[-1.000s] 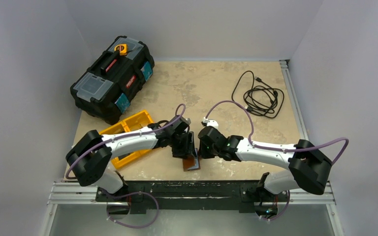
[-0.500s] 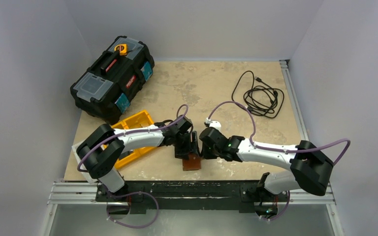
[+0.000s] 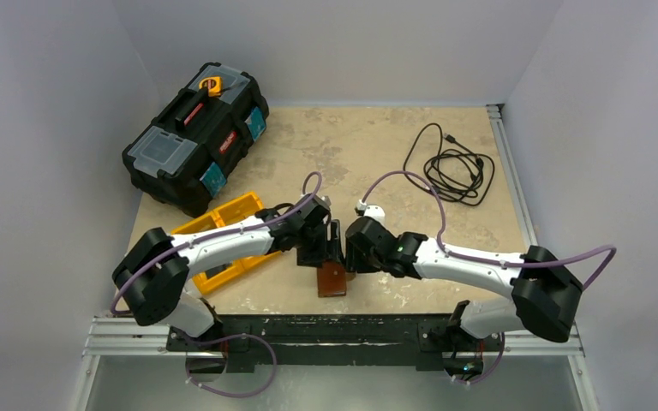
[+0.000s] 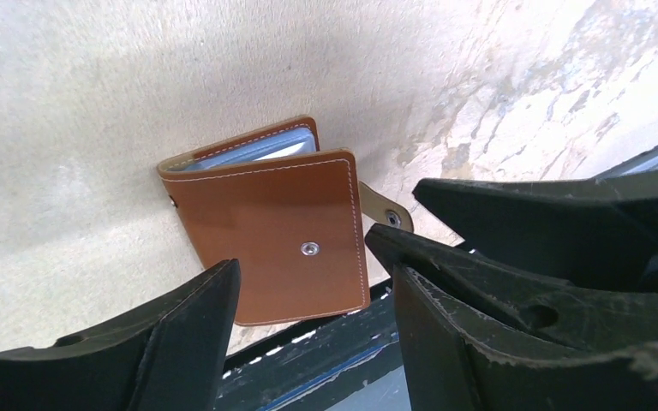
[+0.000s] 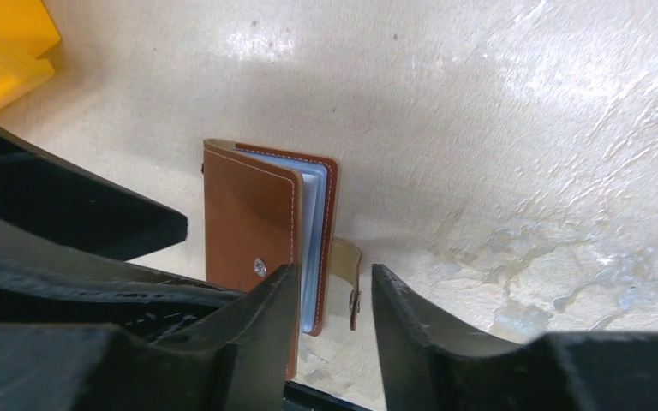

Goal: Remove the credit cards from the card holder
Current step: Reset both arms

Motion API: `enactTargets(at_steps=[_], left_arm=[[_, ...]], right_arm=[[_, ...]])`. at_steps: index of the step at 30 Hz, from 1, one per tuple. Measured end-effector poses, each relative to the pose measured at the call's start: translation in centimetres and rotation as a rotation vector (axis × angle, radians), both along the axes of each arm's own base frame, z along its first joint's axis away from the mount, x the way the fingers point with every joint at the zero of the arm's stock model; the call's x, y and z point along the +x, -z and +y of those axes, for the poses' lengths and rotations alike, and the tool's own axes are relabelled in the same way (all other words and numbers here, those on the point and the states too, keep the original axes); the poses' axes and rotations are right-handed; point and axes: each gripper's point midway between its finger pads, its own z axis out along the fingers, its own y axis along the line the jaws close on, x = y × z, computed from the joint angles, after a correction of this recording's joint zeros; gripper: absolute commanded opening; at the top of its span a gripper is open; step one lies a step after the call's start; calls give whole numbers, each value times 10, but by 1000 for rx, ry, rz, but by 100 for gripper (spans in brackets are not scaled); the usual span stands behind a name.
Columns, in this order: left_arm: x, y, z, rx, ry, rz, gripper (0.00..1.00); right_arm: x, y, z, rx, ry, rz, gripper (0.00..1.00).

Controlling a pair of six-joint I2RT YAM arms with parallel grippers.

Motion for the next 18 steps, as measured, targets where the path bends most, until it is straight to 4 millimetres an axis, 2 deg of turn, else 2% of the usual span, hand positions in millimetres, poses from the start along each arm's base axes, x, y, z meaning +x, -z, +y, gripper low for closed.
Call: enactTargets(at_steps=[7, 10, 12, 16, 18], left_arm=[[10, -25, 10, -14, 4, -77, 66], [12, -32, 18, -11, 5, -100, 69], [14, -40, 24, -11, 5, -123, 74], [21, -73, 37, -42, 1, -206, 85], [28, -93, 46, -53, -16, -259, 88]], right_arm=[[8, -26, 1, 24, 16, -51, 51], [14, -44, 2, 47, 31, -89, 62], [16, -55, 1, 66, 39, -113, 74], [18, -76, -2, 110, 54, -157, 96], [20, -86, -4, 125, 63, -182, 99]])
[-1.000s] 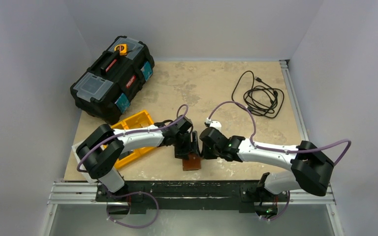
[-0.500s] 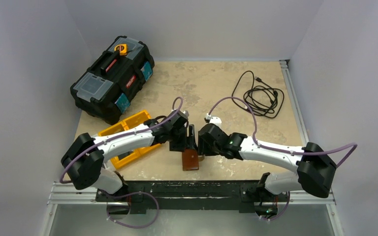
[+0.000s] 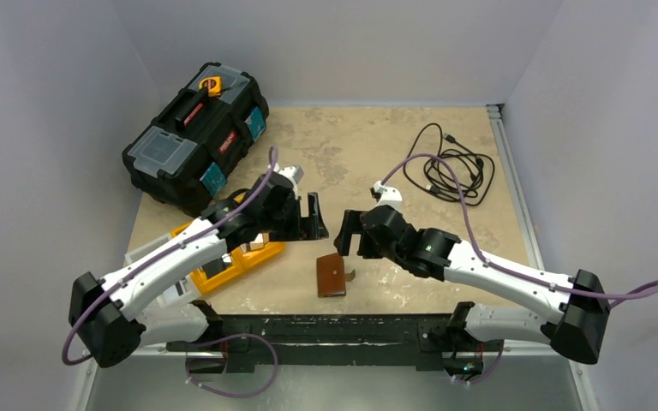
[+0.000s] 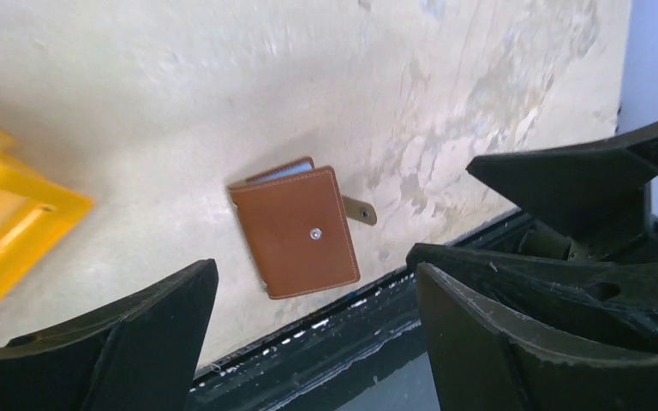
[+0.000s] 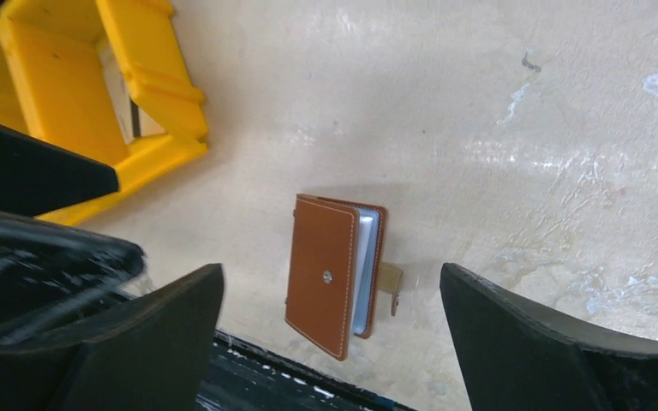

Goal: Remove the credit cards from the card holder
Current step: Reset both arms

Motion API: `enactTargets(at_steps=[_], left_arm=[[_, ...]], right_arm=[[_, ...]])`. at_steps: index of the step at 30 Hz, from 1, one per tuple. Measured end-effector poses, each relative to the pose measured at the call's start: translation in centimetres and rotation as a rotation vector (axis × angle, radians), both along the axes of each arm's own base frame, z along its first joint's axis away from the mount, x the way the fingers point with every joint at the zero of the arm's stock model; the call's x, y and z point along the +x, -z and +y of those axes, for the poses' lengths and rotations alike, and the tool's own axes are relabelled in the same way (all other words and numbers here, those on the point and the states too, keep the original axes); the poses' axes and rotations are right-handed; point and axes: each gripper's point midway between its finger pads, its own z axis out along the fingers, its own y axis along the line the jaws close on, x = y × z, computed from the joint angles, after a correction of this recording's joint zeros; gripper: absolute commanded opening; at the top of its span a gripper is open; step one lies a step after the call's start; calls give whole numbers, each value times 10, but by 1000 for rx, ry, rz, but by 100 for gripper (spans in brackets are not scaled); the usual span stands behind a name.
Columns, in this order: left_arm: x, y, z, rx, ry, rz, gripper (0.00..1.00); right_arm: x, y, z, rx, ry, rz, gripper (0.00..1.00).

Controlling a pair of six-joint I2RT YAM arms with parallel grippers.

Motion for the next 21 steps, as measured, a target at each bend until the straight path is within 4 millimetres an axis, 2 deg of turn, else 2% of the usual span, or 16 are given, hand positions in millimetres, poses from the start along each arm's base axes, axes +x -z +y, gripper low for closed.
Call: enactTargets(at_steps=[4, 5, 7, 13, 21], left_arm=[[14, -36, 26, 24, -57, -108, 93], [16, -42, 31, 34, -68, -126, 98], [18, -51, 44, 62, -91, -165, 100], [9, -61, 82, 139, -154, -224, 100], [3, -65, 105, 198, -188, -258, 100]], right_arm=[[6, -25, 0, 42, 16, -52, 99], [7, -32, 1, 54, 18, -65, 99], [10, -46, 2, 78, 24, -92, 99], [16, -75, -1, 142, 43, -169, 99], [19, -80, 0, 145, 43, -192, 99]])
